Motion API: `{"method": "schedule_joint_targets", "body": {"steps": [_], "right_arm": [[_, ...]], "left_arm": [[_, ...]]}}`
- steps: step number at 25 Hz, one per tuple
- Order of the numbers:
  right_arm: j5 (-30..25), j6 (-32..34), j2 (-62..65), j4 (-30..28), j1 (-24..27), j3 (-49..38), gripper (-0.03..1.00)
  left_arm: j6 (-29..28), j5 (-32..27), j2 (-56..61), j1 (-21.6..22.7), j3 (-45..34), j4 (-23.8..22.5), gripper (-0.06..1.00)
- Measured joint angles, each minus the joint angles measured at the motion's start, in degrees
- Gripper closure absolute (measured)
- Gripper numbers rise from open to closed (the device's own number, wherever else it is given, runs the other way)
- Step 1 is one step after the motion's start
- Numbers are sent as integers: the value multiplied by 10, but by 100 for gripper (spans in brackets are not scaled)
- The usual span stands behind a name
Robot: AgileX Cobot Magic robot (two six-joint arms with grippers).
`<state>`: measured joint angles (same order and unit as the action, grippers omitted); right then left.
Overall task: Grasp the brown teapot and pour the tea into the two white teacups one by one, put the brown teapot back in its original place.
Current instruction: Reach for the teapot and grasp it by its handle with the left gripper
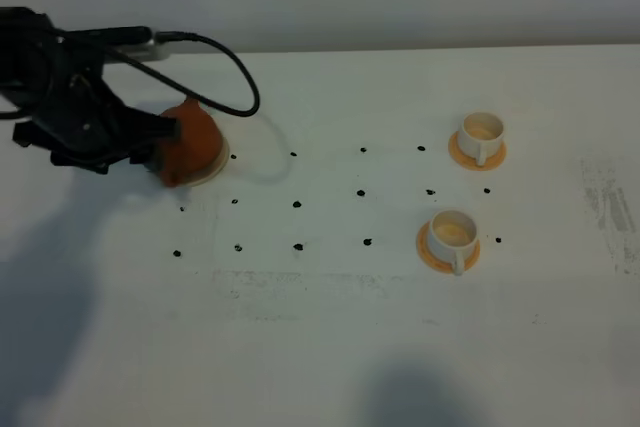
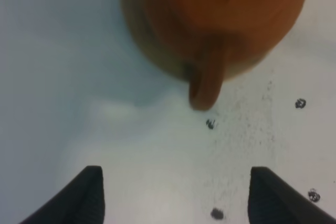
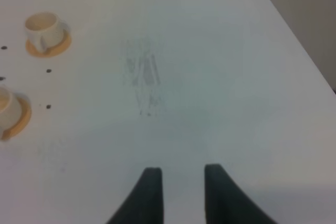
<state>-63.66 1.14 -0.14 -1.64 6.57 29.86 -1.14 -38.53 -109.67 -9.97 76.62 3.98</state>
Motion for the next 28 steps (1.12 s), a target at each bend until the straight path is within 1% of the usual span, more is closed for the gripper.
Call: {"method": "schedule_joint_targets", "body": {"steps": [4, 6, 12, 18, 22, 28], "right_arm": [[0, 0, 0, 0, 0, 0, 75], [0, 0, 0, 0, 0, 0, 75], [0, 0, 0, 0, 0, 0, 75], [0, 0, 0, 0, 0, 0, 75], [0, 0, 0, 0, 0, 0, 75], [0, 0, 0, 0, 0, 0, 75]], "left_arm": [[28, -24, -35, -11, 52, 0, 38], [33, -27, -49, -15, 67, 0, 38], [35, -31, -75, -22, 75, 0, 38], [23, -31, -89, -22, 75, -1, 38], [22, -18, -89, -22, 75, -16, 38], [22, 19, -89, -22, 75, -17, 38]]}}
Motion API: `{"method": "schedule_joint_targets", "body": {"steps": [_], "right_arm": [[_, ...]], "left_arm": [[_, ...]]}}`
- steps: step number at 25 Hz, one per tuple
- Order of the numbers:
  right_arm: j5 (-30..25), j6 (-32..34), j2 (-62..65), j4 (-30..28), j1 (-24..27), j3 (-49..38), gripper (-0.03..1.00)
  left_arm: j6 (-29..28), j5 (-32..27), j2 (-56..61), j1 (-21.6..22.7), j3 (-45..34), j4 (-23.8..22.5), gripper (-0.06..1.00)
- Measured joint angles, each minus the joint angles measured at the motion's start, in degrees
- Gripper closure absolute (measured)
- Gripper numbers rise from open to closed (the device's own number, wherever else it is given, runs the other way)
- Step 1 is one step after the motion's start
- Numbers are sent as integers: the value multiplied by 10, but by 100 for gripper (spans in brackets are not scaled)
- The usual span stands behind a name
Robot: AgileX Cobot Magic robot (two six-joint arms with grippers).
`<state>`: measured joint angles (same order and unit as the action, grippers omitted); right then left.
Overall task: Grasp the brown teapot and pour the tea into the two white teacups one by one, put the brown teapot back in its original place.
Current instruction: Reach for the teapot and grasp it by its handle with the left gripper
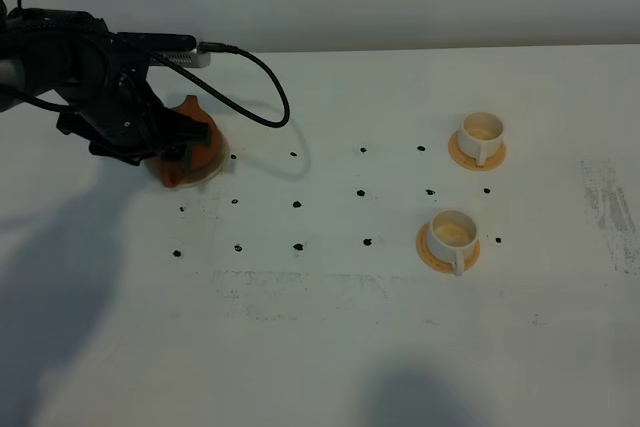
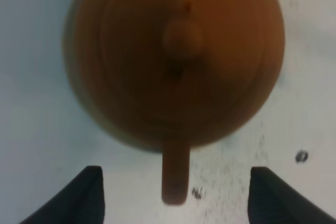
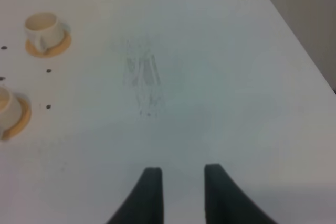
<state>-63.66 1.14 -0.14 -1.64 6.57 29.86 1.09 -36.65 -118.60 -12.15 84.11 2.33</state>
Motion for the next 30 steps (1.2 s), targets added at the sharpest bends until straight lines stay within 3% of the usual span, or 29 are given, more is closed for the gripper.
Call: {"method": "schedule_joint_targets", "body": {"steps": [18, 21, 25, 30], "right_arm": [[0, 0, 0, 0, 0, 0, 75], [0, 0, 0, 0, 0, 0, 75], [0, 0, 0, 0, 0, 0, 75], [0, 0, 0, 0, 0, 0, 75]], "left_arm": [[0, 11, -19, 0, 1, 2, 41], [0, 17, -19, 0, 1, 2, 50], [1, 18, -19, 0, 1, 2, 84], [11, 17, -19, 0, 1, 2, 85]]}}
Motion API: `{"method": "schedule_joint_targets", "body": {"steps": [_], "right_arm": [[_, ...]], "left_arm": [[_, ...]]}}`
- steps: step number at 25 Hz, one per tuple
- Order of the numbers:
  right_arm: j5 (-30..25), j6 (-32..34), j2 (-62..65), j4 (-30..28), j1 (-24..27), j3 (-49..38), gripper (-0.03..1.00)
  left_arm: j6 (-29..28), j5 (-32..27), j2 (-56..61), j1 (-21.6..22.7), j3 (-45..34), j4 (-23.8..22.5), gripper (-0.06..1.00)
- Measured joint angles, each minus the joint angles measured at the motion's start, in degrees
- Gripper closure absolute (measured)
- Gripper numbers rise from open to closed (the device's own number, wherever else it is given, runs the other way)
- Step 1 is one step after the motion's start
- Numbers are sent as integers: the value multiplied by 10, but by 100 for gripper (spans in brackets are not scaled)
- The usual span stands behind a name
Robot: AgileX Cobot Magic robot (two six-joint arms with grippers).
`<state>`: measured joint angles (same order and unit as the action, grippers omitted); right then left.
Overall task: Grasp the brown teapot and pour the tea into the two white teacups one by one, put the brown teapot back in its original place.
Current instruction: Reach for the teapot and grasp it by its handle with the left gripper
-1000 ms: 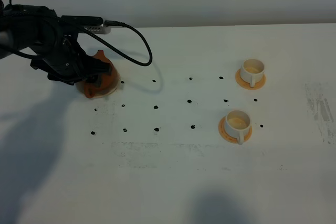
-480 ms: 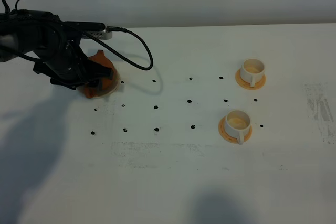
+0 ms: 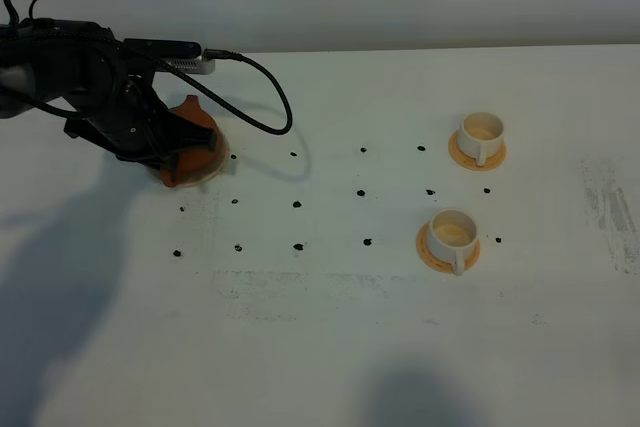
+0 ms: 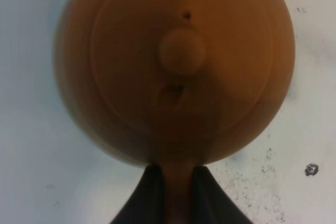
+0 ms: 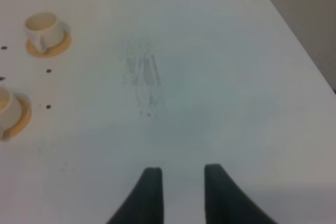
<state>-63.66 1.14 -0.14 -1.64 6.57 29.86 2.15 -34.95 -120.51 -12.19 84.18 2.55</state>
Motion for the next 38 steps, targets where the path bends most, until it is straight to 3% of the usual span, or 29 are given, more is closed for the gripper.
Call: {"method": "schedule_joint_targets", "body": {"steps": [38], "right_arm": [[0, 0, 0, 0, 0, 0, 75]], "left_arm": [[2, -2, 0, 0, 0, 0, 85]]}}
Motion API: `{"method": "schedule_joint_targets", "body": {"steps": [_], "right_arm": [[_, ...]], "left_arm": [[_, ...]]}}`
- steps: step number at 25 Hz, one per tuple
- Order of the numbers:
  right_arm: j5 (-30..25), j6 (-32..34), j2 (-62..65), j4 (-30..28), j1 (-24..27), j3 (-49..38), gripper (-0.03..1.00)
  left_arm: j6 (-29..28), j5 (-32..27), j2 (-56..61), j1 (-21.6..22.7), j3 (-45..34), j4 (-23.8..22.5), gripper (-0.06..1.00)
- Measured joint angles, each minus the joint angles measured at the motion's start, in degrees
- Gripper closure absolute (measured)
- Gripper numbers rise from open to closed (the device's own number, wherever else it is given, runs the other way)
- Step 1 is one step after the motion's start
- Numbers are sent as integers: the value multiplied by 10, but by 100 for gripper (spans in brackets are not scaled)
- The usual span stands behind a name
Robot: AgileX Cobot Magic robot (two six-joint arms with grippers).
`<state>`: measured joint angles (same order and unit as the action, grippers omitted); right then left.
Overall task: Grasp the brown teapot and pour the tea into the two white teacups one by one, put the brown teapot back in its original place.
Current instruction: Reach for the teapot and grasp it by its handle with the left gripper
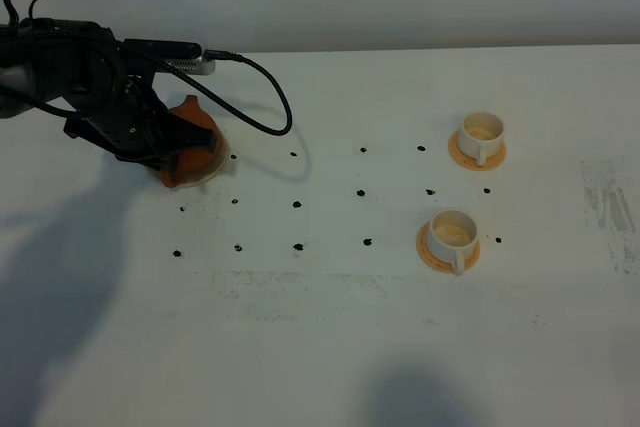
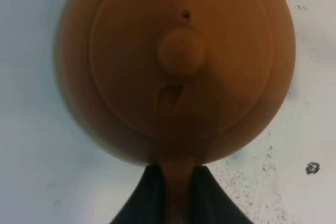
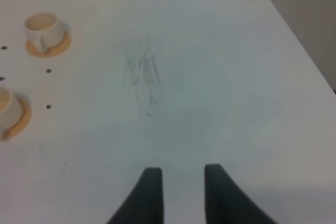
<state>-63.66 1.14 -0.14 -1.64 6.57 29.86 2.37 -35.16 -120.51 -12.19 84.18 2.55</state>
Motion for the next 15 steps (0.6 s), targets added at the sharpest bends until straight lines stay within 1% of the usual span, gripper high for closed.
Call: {"method": "schedule_joint_targets", "body": {"steps": [15], "right_arm": [[0, 0, 0, 0, 0, 0, 75]], "left_arm": [[0, 0, 0, 0, 0, 0, 83]]}}
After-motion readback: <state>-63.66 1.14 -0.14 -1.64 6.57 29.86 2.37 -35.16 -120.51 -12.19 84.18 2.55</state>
